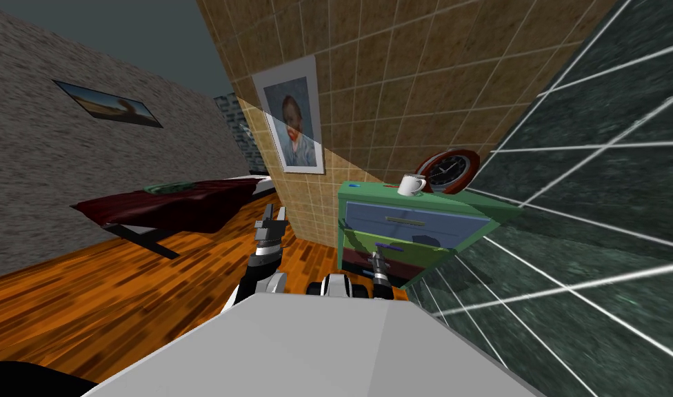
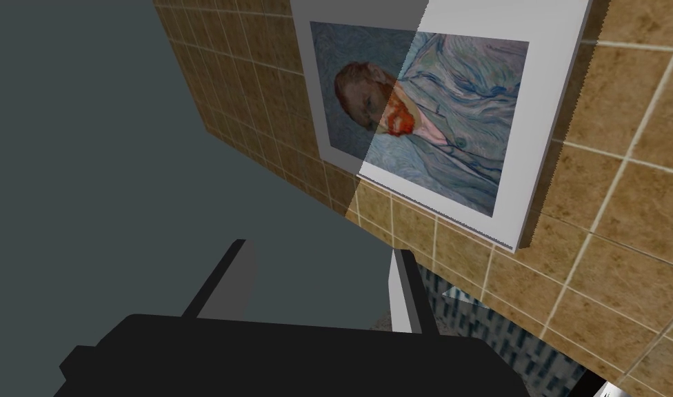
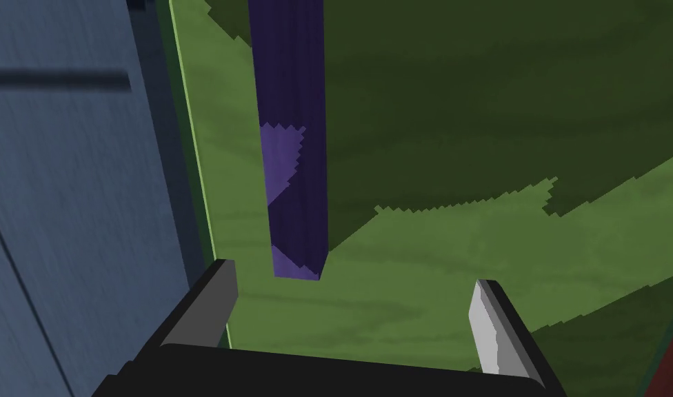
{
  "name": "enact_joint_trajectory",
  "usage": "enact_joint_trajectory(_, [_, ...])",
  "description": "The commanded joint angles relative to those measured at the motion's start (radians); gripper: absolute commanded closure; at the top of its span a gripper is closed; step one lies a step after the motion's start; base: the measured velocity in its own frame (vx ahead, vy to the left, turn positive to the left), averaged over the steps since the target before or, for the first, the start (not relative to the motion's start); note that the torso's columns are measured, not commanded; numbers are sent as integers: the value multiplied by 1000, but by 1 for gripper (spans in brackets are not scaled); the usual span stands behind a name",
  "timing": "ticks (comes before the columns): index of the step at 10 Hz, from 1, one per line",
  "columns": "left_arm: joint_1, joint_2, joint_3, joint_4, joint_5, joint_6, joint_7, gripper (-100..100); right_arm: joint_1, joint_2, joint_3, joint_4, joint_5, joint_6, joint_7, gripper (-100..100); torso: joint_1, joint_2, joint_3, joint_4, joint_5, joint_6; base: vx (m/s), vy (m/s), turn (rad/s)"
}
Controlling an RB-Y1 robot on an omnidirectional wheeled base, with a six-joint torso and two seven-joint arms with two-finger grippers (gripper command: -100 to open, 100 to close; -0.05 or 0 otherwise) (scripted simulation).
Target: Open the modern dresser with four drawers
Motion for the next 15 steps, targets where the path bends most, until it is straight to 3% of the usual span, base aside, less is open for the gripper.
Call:
enact_joint_trajectory(1, [0, 0, 0, 0, 0, 0, 0, 0, -24, -11, -12, -7, -15, -25, 12, -100, -1, 0, 0, 0, 0, 0, 20, -2, 11])
enact_joint_trajectory(3, [0, 0, 0, 0, 0, 0, 0, 0, -30, -8, -12, 2, -15, -23, 8, -100, 0, -1, -1, 0, 0, 0, 28, -3, 13])
enact_joint_trajectory(4, [0, 0, 0, 0, 0, 0, 0, 0, -1, 0, 1, 2, 2, 3, 1, 100, 0, 0, 0, 0, 0, 0, -18, -3, -23])
enact_joint_trajectory(6, [0, 0, 0, 0, 0, 0, 0, 0, -21, -8, -9, -17, -8, -16, 17, 100, -3, -4, -1, -6, -5, -1, -48, 15, -22])
enact_joint_trajectory(10, [0, 0, 0, 0, 0, 0, 0, 0, -24, -14, -9, -33, -20, -51, 34, 100, -6, -8, -3, -9, -7, 0, -181, 30, -22])
enact_joint_trajectory(11, [0, 0, 0, 0, 0, 0, 0, 0, -36, -11, -11, -28, -13, -30, 26, 100, -5, -9, -4, -10, -6, 0, -93, 24, -9])
enact_joint_trajectory(15, [0, 0, 0, 0, 0, 0, 0, 0, -20, -10, -1, -35, -19, -57, 39, 100, -5, -6, -2, -9, -6, 1, -167, 35, -26])
